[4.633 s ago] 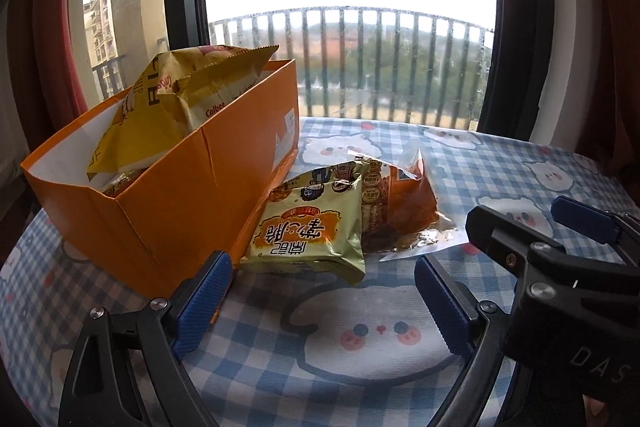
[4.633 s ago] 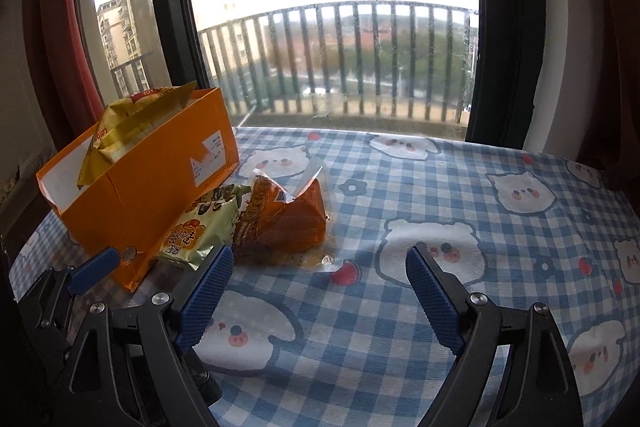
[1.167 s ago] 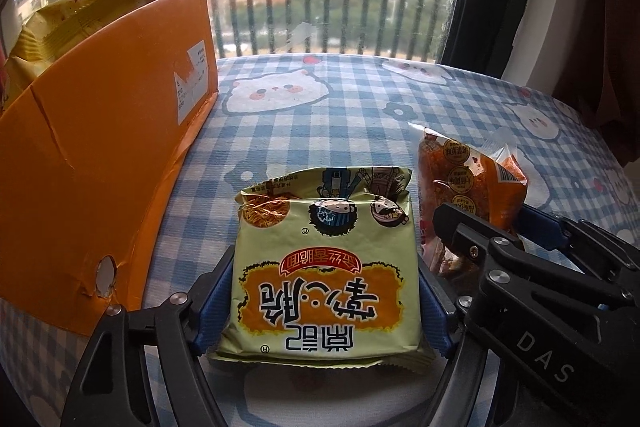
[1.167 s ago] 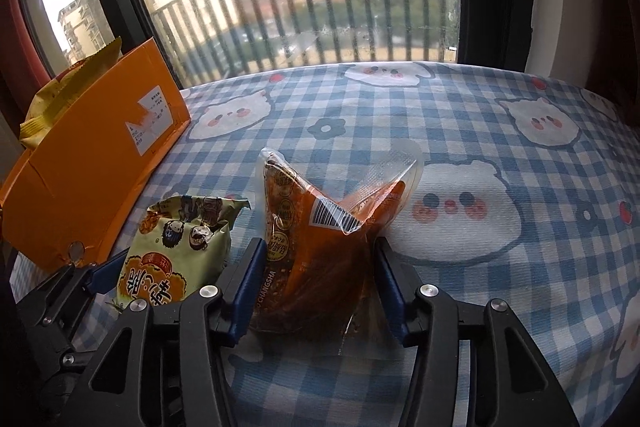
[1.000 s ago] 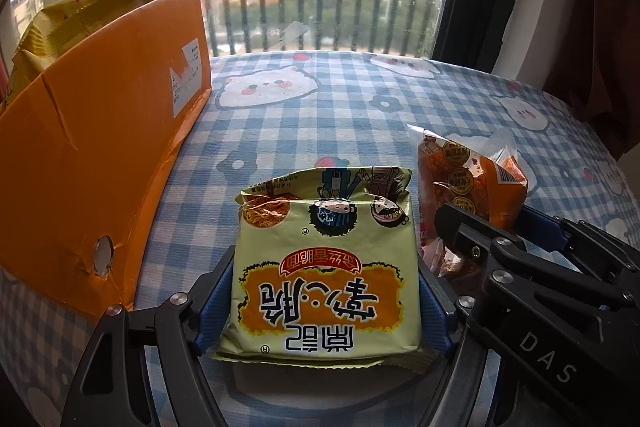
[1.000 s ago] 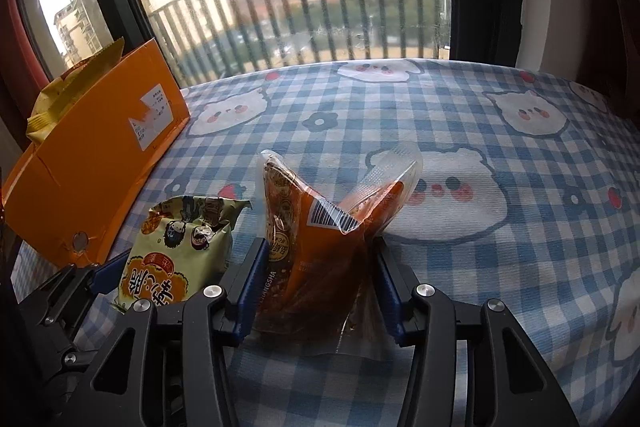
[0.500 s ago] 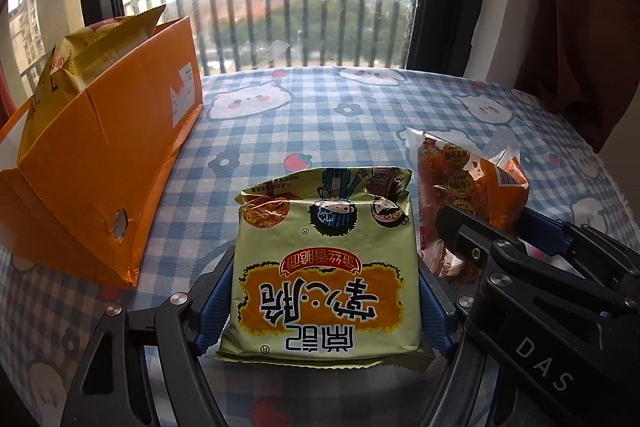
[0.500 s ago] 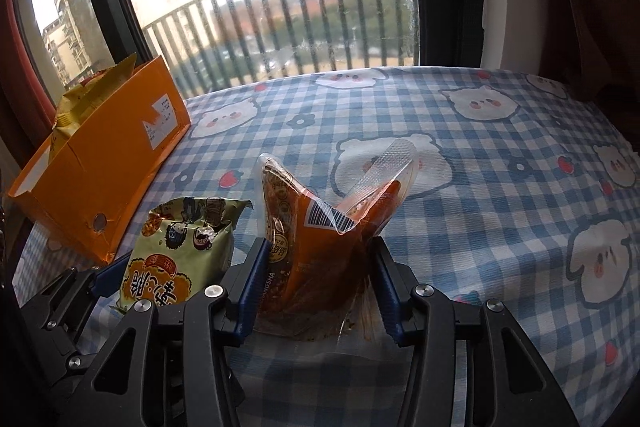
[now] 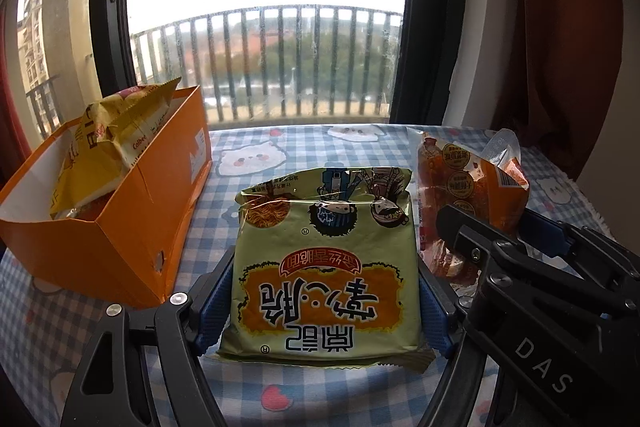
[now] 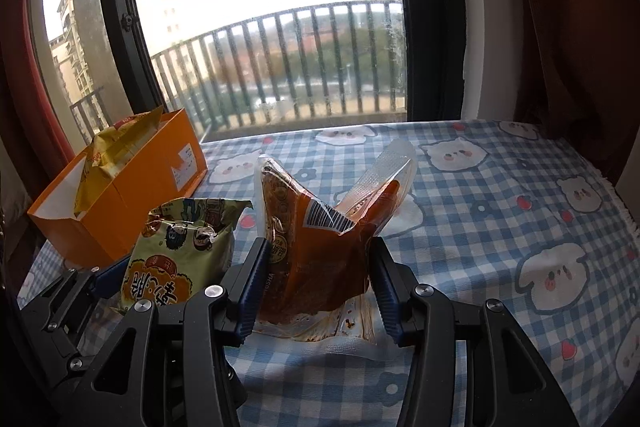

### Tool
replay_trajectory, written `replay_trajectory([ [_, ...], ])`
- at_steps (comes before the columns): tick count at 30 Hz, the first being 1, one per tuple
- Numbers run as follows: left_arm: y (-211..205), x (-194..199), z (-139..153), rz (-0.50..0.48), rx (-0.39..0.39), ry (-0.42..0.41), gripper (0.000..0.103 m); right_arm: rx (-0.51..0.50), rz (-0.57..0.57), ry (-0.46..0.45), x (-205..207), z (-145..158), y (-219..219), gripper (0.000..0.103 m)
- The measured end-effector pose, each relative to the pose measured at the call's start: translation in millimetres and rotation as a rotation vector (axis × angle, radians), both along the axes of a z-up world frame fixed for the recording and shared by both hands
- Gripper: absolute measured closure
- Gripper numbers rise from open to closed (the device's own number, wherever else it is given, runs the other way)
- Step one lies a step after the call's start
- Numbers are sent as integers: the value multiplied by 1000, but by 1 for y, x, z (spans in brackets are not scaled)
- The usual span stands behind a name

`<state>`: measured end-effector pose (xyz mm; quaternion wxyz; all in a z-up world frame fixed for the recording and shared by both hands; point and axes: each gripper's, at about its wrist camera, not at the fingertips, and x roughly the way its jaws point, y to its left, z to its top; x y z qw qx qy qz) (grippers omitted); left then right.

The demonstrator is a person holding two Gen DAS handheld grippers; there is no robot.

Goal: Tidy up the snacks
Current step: 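Lift both held packets and carry them over the orange box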

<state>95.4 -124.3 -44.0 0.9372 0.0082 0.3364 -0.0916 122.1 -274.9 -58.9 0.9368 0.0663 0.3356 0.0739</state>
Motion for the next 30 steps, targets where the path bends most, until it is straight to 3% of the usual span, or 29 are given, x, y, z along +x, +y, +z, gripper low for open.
replay_trajectory([
  [13, 16, 2, 61, -13, 30, -143, 24, -18, 14, -117, -2, 66, 20, 51],
  [30, 55, 1, 79, 71, 30, -194, 24, 4, 70, -186, 23, 102, 73, 51],
])
